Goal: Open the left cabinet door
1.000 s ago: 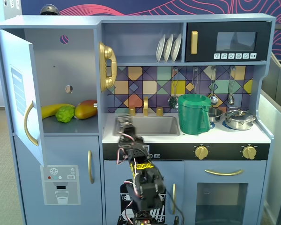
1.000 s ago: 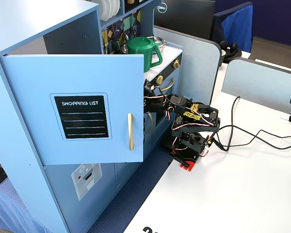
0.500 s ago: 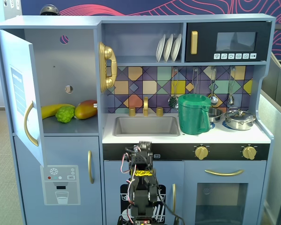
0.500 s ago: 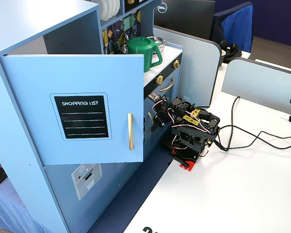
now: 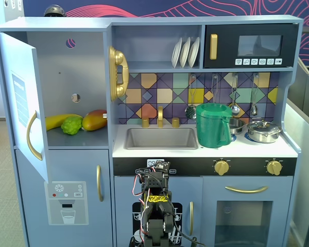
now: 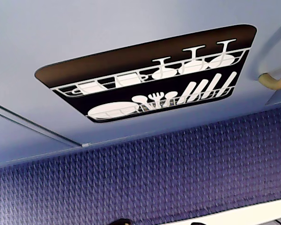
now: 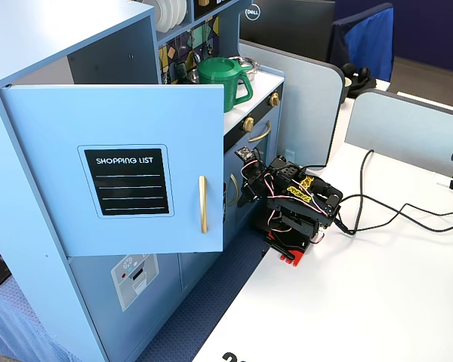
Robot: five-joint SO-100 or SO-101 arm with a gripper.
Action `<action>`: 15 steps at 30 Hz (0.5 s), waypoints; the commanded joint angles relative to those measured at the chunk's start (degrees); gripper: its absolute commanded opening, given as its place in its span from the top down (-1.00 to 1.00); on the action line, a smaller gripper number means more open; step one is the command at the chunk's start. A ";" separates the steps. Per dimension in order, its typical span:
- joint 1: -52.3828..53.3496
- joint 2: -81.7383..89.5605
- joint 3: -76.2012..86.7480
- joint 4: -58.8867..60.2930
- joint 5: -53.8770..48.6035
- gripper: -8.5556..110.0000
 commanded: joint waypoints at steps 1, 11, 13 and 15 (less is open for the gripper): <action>-0.97 -0.26 0.44 9.93 3.87 0.86; -1.41 -0.26 0.44 9.58 7.38 0.86; -1.32 -0.26 0.44 9.58 7.47 0.86; -1.23 -0.26 0.44 9.58 7.47 0.86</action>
